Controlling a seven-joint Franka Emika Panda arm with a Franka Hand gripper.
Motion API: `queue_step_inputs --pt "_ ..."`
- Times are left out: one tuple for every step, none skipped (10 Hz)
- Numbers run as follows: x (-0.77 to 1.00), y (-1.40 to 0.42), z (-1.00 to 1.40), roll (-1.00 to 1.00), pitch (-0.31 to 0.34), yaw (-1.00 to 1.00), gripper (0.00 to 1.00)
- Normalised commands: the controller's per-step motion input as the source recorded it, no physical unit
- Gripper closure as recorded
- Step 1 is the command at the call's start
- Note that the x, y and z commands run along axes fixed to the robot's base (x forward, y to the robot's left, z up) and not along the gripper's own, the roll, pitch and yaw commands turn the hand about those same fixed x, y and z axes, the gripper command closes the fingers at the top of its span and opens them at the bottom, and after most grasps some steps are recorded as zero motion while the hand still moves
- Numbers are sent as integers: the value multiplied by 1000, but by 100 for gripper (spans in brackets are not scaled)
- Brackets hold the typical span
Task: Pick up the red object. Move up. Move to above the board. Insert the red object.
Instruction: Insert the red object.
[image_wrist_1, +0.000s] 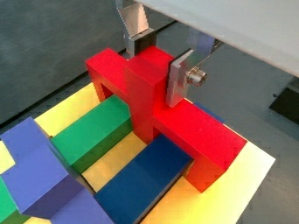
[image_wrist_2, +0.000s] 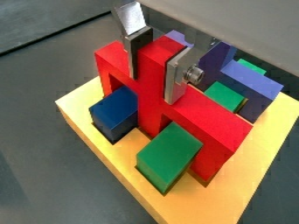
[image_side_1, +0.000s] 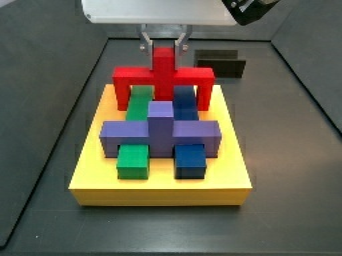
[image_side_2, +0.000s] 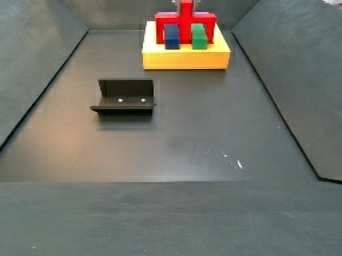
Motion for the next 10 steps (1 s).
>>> queue_step_inputs --pt "0 0 0 186 107 0 100" --pt "0 0 -31 243 73 0 100" --pt "0 0 -220 157 0 0 100" --pt "-9 0 -291 134 0 0 100" --pt "-3 0 -563 130 -60 0 100" --pt "0 0 -651 133 -51 0 100" --pt "0 0 -674 94 -79 0 100" --pt "0 9 -714 13 -111 0 100" --pt "0 0 -506 0 -66 0 100" --pt "0 0 0 0 0 0 100"
